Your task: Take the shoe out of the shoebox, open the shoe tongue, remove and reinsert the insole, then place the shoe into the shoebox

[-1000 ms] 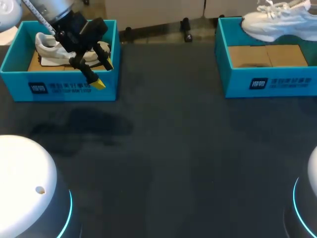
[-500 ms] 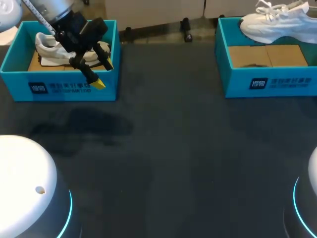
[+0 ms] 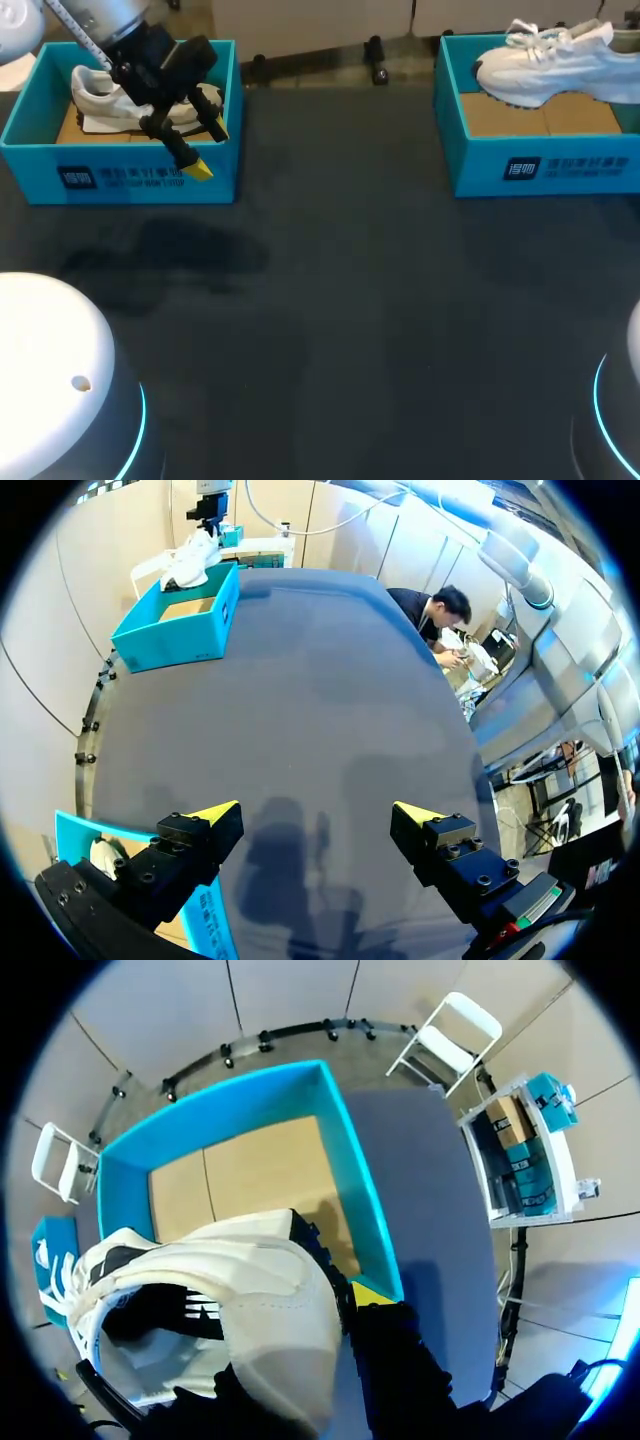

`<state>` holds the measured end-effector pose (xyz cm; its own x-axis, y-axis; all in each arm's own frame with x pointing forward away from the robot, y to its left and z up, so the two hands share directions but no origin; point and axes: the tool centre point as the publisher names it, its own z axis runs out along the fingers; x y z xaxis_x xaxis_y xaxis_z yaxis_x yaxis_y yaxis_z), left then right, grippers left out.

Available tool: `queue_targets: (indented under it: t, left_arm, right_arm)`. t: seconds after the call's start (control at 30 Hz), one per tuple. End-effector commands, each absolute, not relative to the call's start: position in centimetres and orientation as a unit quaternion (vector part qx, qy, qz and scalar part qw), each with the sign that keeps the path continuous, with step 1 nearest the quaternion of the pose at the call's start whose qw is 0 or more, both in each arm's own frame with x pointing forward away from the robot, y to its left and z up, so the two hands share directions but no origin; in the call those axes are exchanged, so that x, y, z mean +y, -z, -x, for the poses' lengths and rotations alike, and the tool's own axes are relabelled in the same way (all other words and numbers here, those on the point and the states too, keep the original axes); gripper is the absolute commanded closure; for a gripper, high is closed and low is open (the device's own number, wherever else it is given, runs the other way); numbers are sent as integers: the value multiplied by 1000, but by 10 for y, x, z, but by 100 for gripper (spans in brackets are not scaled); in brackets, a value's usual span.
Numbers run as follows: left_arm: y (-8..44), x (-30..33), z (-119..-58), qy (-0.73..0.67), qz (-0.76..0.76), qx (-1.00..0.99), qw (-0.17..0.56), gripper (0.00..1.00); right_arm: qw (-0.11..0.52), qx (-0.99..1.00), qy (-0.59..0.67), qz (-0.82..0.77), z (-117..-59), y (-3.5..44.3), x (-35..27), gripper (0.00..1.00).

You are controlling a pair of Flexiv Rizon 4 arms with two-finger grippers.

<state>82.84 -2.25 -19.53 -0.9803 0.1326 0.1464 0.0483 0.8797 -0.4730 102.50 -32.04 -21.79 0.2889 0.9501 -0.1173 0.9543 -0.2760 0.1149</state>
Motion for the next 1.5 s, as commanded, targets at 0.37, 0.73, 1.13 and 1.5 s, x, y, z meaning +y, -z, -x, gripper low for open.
queue_targets:
  t: [0.37, 0.73, 1.13, 1.5]
  left_arm:
    - [195, -22, -827, -240, 47, -966, 87, 0]
    - [195, -22, -827, -240, 47, -966, 87, 0]
    - [195, -22, -827, -240, 47, -966, 87, 0]
    - [195, -22, -827, -240, 47, -966, 87, 0]
  right_arm:
    - [72, 597, 11, -799, -1025, 241, -332, 100]
    - [77, 605, 25, -792, -1033, 265, -336, 100]
    - [77, 604, 35, -792, -1037, 292, -343, 100]
    - [80, 603, 40, -793, -1041, 317, -351, 100]
